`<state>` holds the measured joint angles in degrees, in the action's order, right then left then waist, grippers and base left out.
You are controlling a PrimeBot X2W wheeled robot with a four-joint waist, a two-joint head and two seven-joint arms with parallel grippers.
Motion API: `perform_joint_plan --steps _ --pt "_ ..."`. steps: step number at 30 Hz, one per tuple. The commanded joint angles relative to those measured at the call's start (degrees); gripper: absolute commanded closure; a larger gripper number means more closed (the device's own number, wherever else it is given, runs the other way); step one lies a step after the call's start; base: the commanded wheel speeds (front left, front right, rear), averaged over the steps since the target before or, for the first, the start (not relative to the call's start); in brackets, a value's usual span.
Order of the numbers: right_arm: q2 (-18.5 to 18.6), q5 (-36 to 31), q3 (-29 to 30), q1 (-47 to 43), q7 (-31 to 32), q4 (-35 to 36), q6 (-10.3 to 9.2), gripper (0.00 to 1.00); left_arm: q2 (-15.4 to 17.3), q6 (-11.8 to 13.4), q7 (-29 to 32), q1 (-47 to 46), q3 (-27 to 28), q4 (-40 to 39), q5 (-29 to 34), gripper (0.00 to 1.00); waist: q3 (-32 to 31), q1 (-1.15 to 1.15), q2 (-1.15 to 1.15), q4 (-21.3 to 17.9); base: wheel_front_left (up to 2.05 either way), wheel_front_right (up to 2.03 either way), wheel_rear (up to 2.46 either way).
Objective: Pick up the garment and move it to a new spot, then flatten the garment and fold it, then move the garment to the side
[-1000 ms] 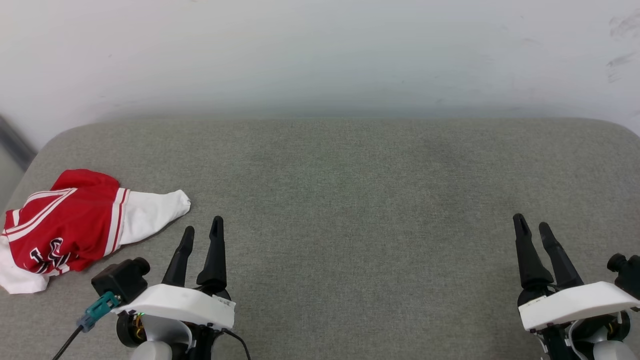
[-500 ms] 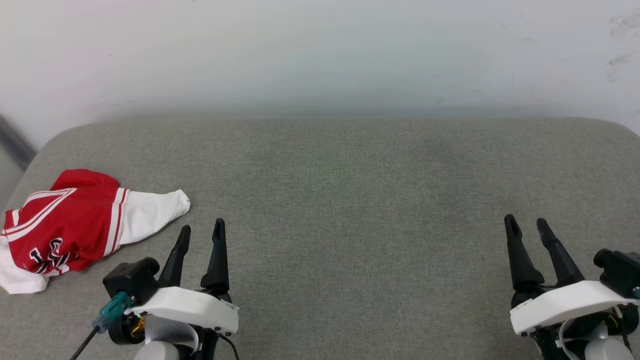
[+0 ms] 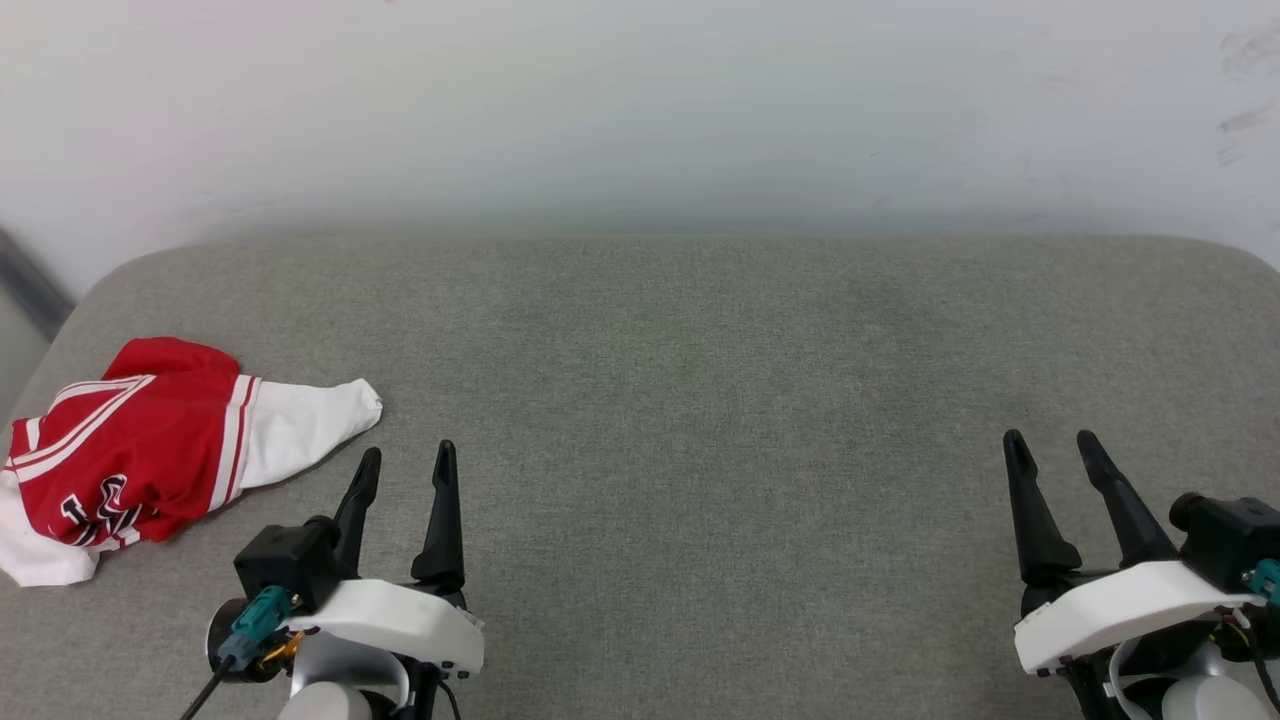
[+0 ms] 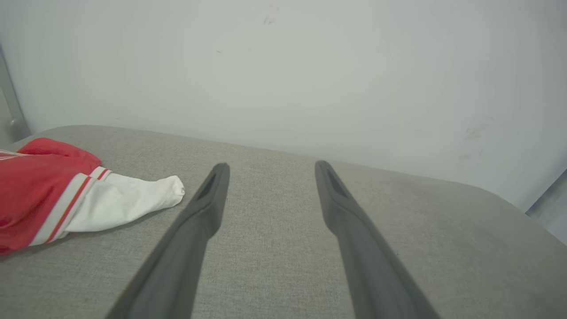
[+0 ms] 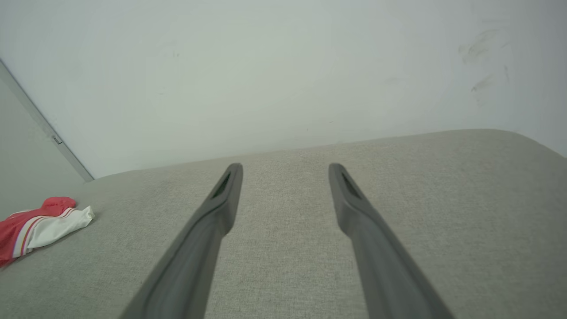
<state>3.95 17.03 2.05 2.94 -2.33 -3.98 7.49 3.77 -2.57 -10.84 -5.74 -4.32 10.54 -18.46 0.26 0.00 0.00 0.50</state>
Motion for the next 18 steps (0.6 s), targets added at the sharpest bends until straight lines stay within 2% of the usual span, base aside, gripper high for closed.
perform_joint_plan --steps 1,18 --pt "0.0 -1.4 0.2 0.0 0.0 0.6 0.00 0.00 0.4 0.1 -0.5 -0.9 -0.1 -0.2 1.2 0.00 0.0 0.00 0.00 0.0 0.00 0.00 0.00" --pt "-0.9 -10.1 0.9 -0.4 -1.2 1.1 -0.01 0.00 0.2 0.6 -2.8 -1.4 -0.4 2.1 9.3 0.00 0.0 0.00 0.00 -0.1 0.00 0.00 0.00"
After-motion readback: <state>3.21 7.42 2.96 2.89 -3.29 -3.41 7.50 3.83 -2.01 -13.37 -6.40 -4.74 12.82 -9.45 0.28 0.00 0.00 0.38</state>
